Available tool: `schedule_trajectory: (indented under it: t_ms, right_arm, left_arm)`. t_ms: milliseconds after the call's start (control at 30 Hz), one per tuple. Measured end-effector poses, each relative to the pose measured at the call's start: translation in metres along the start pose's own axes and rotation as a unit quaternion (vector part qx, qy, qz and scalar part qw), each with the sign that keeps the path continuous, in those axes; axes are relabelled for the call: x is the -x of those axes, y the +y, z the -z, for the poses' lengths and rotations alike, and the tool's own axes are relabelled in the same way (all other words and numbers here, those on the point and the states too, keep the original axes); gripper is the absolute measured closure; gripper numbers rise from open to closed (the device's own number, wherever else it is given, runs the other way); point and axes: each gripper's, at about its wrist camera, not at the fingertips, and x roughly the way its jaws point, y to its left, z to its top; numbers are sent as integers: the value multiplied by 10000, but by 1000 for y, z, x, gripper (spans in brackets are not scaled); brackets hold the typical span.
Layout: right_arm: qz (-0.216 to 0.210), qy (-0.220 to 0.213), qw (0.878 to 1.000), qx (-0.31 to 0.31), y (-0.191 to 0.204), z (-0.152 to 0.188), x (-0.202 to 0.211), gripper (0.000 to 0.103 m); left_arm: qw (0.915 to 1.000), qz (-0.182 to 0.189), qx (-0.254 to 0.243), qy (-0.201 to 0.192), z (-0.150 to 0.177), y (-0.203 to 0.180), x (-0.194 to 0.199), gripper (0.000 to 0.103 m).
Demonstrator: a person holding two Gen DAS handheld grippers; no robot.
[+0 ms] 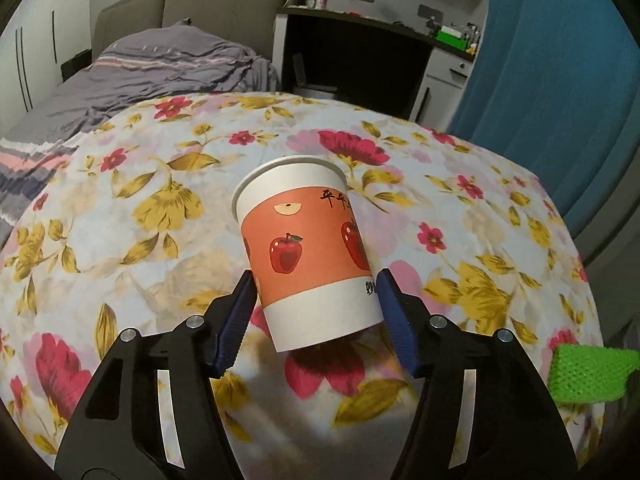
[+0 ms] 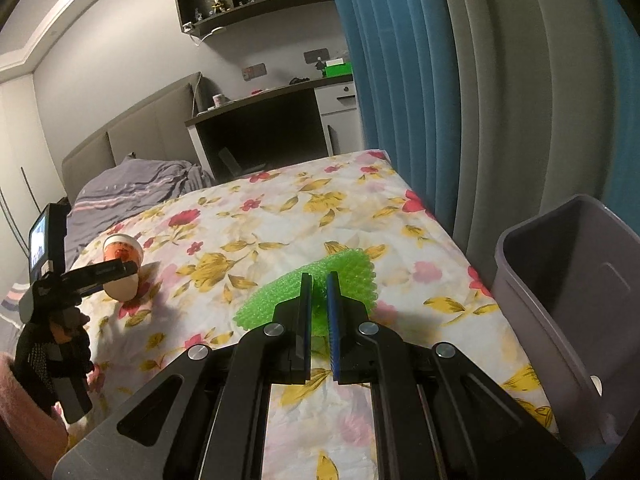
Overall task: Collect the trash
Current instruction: 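Carry the orange cup and green mesh over the grey bin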
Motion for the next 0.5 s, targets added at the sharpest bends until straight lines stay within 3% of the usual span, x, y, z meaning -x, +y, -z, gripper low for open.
schedule_trajectory:
  t_ms: [233,500]
  right_arm:
    - [-76,-207,9997,60,6,-7,16,95]
    - [-29,-590,9983,-2,-4,-12,64,95]
  left_arm:
    - [9983,329,-332,-348,17,-16,50,43]
    - [9914,786,-795,-680,35,-56,110,43]
